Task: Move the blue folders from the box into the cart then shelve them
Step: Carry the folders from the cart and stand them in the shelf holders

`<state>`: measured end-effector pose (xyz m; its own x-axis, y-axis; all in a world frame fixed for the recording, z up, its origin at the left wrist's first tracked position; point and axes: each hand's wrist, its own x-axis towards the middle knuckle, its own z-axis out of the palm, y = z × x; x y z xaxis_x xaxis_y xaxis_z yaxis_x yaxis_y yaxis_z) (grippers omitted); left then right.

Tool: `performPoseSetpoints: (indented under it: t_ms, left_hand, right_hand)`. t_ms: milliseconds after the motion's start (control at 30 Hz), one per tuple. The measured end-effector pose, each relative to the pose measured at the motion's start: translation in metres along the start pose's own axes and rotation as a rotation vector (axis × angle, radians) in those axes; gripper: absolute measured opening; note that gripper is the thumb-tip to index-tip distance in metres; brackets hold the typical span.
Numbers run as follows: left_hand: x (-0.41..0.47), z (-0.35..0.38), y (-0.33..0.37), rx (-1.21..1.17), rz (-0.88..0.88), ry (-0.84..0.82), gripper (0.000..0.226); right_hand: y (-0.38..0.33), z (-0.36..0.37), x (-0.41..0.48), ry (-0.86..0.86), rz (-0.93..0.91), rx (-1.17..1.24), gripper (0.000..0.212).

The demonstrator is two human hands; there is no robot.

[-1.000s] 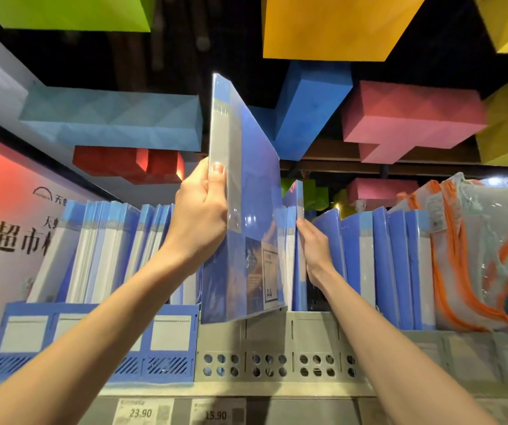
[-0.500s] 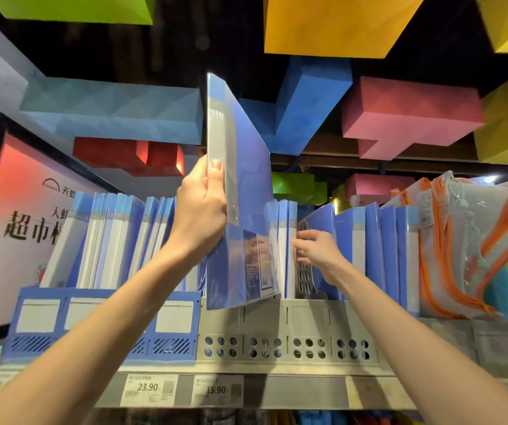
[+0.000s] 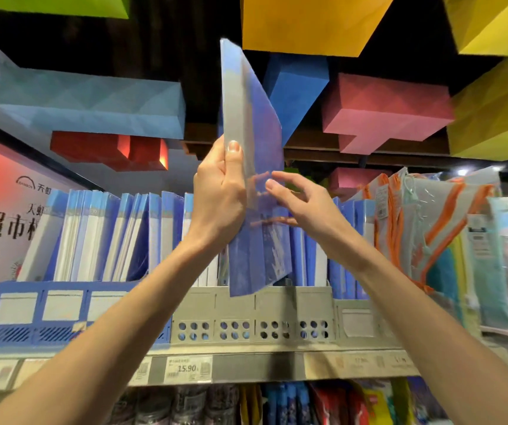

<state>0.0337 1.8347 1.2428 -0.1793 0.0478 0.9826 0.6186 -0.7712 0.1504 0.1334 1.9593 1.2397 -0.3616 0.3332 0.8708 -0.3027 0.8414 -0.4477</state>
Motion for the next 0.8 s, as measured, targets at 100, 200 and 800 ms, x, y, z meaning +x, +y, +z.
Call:
performPoseSetpoints:
  t_ms: [100,200,800]
  left_hand:
    - [0.000,0.029,0.004,-0.051,0.019,-0.052,0.036]
    - [-0.001,0.057,0.006,-0.148,-0.002,-0.136,0.034]
    - [0.018,0.129,-0.035,-0.556,-0.463,-0.402,0.043]
  right_hand:
    - [-0.009,-0.024,-0.007,0.008,0.006,-0.033,0.075]
    - [-0.013,-0.048,-0.010,0.016,0.043,-0.009,0.078]
    - [0.006,-0.097,-0.007,0.234,0.071,-0.131,0.032]
